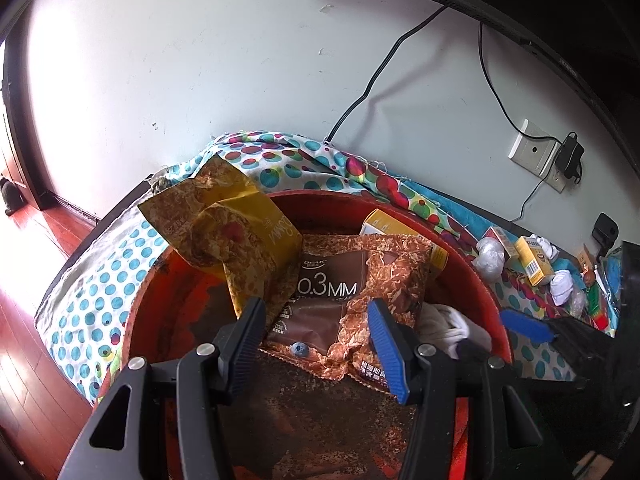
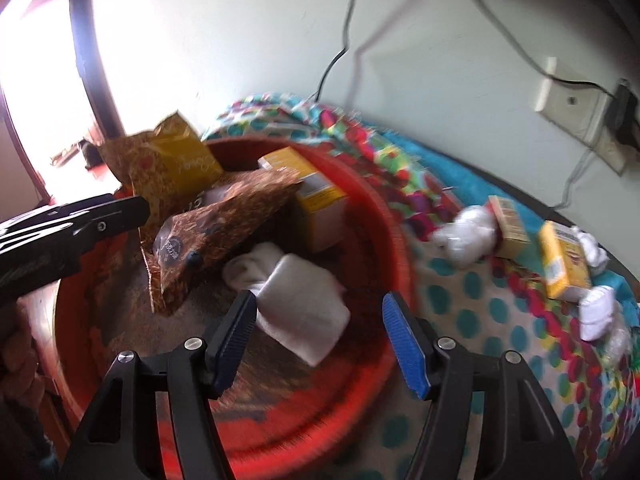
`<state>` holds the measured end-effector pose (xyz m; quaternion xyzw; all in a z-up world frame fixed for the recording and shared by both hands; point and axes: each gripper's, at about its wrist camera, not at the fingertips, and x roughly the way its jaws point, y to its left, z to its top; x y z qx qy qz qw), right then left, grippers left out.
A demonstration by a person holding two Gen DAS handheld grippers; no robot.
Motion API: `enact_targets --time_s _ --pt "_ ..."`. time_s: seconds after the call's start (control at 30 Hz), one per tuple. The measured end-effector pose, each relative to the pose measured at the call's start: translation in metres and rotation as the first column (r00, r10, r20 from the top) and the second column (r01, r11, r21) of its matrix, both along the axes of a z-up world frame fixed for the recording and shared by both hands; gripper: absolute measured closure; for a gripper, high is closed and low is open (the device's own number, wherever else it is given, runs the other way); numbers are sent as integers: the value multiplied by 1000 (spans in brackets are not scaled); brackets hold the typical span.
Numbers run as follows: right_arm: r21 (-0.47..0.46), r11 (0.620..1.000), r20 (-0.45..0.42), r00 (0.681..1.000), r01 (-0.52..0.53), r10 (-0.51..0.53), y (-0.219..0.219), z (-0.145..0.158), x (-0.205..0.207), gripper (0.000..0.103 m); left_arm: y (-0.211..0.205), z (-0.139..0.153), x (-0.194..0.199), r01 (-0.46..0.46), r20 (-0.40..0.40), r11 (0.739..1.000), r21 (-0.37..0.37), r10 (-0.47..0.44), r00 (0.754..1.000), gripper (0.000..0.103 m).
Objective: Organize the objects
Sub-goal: 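Open the right gripper to drop the sock and move back to the bed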
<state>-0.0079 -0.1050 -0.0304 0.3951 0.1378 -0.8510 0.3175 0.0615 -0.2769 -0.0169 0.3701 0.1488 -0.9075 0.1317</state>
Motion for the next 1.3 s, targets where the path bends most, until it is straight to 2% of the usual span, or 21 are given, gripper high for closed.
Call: enact_targets --time_s 0.17,0.27,0.33,0.5,0.67,0.8,1.13,1.23,1.27,1.3 --pt "-17 997 -49 996 73 -74 61 16 -9 39 3 -1 -2 9 3 1000 9 -9 1000 48" --pt "-32 986 -71 983 165 -167 107 25 -23 39 8 -2 -3 14 13 1000 -5 -14 1000 48" --pt "-20 969 -114 962 247 -247 141 30 -35 39 12 -1 -3 23 13 1000 -14 -23 1000 48" --pt "7 910 -124 903 415 -411 217 20 -65 39 23 -1 -5 55 10 998 -18 -55 998 47" --pt "41 855 -77 855 516 -513 268 -7 -97 39 35 -3 -8 89 14 996 -13 -89 996 47" --pt "56 839 -50 841 541 -538 278 -25 -113 39 48 -4 -10 116 19 992 -41 -116 993 47" --pt "105 850 -53 856 517 -514 271 -47 -141 41 66 -14 -17 167 61 984 -58 -164 985 47" --pt "94 860 -26 865 502 -502 272 -52 -145 57 73 -15 -18 186 60 982 -47 -183 981 47" --pt "91 861 -23 865 500 -501 272 -53 -145 66 75 -15 -18 194 58 980 -43 -191 980 47" --pt "81 863 -23 867 499 -499 273 -54 -144 67 78 -15 -18 199 58 979 -39 -197 979 47"
